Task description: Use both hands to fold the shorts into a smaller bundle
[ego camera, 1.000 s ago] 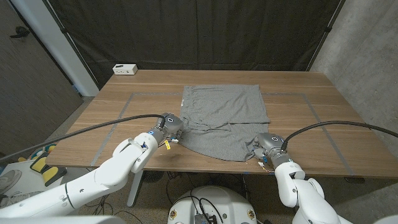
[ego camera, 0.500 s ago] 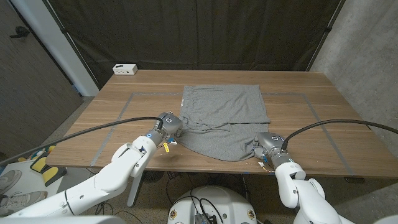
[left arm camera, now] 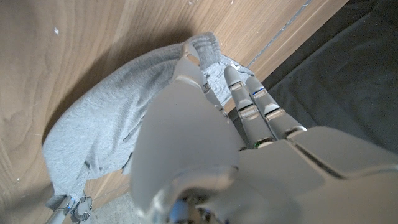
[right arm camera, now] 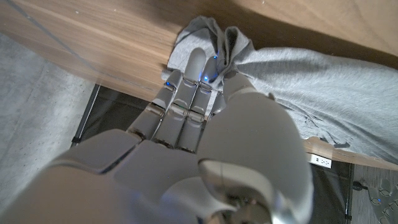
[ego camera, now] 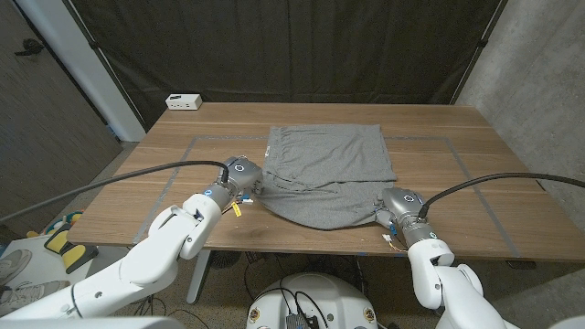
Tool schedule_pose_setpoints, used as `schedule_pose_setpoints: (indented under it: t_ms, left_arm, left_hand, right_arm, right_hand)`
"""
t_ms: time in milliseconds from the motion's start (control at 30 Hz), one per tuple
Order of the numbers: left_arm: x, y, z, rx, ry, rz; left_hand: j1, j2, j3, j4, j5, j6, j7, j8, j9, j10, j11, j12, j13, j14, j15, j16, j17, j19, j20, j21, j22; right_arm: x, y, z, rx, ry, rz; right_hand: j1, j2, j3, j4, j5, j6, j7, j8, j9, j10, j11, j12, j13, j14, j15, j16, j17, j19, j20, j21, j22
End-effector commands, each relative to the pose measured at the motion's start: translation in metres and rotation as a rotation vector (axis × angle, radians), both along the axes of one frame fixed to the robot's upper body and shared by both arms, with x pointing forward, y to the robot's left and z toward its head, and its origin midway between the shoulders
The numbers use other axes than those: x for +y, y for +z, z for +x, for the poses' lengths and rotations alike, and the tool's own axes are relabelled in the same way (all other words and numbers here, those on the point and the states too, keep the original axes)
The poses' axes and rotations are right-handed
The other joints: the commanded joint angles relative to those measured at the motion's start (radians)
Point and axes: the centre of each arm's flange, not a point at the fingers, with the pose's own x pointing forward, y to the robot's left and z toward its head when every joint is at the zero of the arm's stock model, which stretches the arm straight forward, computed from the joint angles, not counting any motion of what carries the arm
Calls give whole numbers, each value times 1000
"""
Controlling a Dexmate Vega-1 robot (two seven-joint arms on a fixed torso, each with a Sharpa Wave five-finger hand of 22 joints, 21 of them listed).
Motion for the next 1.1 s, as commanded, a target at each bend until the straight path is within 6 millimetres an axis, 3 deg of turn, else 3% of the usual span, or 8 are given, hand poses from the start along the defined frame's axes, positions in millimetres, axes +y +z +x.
schedule_pose_setpoints:
  t_ms: [33, 700, 1100]
  left_arm:
    - [12, 21, -27, -104, 40, -30]
    - [40, 36, -51, -344, 118, -119]
    - [51, 49, -51, -347, 119, -193]
  left_hand:
    - [7, 0, 10, -5, -7, 4, 18, 7, 2, 26, 3, 7, 31, 17, -172, 11, 7, -1, -5, 11, 1]
    - [15, -5, 28, -9, -27, 13, 32, 7, 3, 54, 5, 21, 47, 39, -173, 12, 14, 5, -8, 26, 1]
    - [11, -5, 34, -5, -33, -6, 24, -2, 5, 38, 5, 17, 57, 45, -173, 12, 21, 6, -2, 34, 1]
  right_arm:
    - [-5, 9, -11, -175, -37, -8]
    - [-17, 24, -17, -448, -82, -31]
    - [-19, 40, -11, -487, -69, -57]
  right_hand:
    - [13, 1, 1, 6, 3, 7, 4, 11, 7, 6, 3, 9, 5, 13, -94, -2, 7, -3, -2, 4, 4]
    - [10, 4, 1, 15, 7, 6, -7, 23, 32, 1, -10, 19, 20, 13, -93, -17, 24, -10, 2, 12, 5]
    - [3, 4, 1, 23, 10, 4, -14, 30, 46, 2, -17, 18, 16, 12, -94, -33, 27, -13, 1, 17, 6]
